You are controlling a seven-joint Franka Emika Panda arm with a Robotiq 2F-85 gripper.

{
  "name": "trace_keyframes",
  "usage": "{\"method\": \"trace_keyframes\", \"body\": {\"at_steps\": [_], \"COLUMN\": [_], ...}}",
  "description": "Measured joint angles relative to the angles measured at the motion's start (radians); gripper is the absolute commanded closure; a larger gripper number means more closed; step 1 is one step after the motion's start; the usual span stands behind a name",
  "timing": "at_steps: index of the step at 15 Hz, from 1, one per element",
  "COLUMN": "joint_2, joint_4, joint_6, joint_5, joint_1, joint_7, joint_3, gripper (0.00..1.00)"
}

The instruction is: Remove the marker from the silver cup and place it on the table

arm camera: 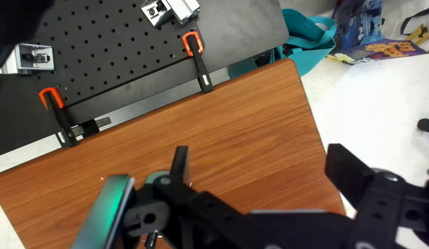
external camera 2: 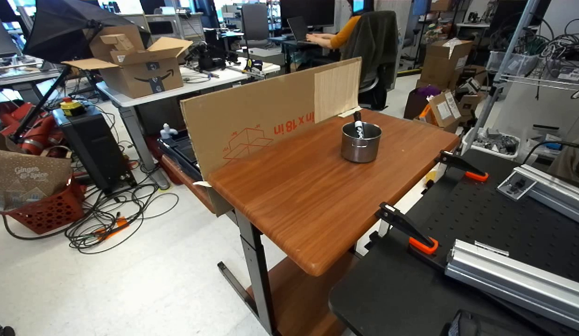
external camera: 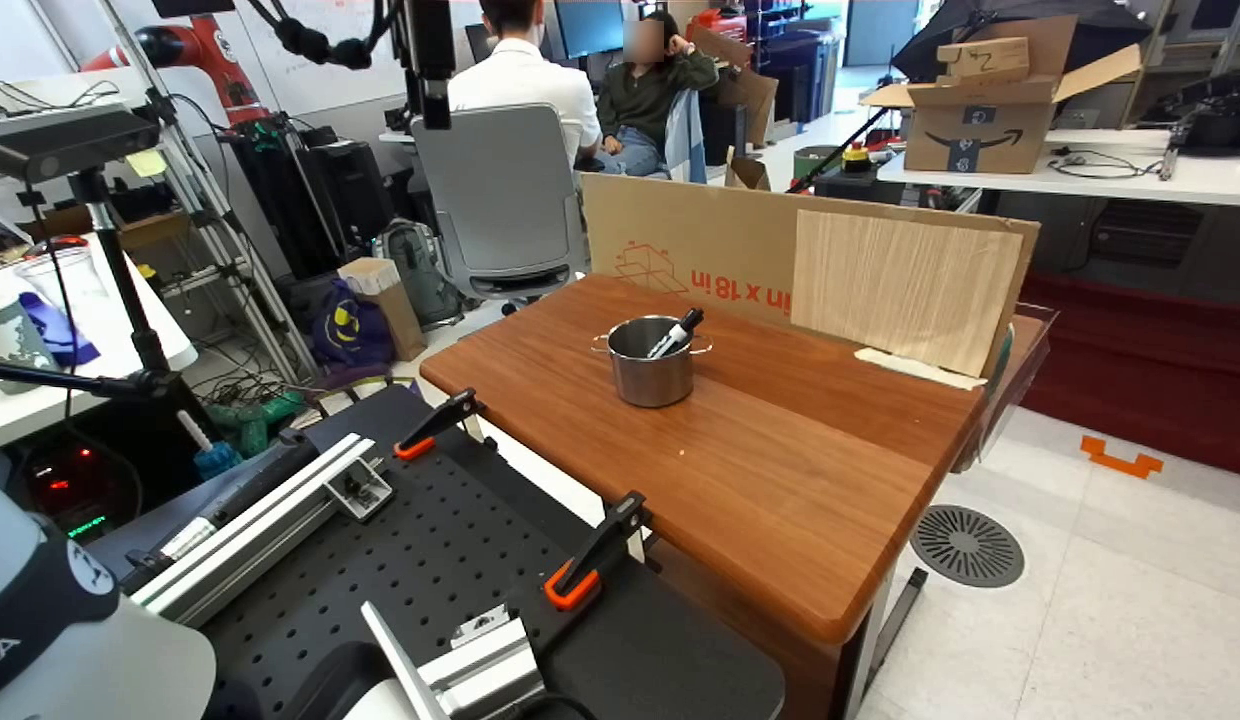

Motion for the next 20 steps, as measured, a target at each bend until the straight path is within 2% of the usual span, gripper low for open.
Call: {"method": "trace_keyframes", "body": {"at_steps": [8, 15, 20], "joint_2": [0.185, 0.380, 0.515], "joint_4": [0.001, 0.094, 0.181], "joint_6": [0.181, 0.324, 0.364], "joint_5": [-0.004, -0.004, -0.004], "joint_1": [-0.052, -0.055, -0.055], "joint_7": [-0.024, -0.010, 0.012], "joint_3": [-0.130, -0.182, -0.201], "gripper": [0.00, 0.00, 0.00]}}
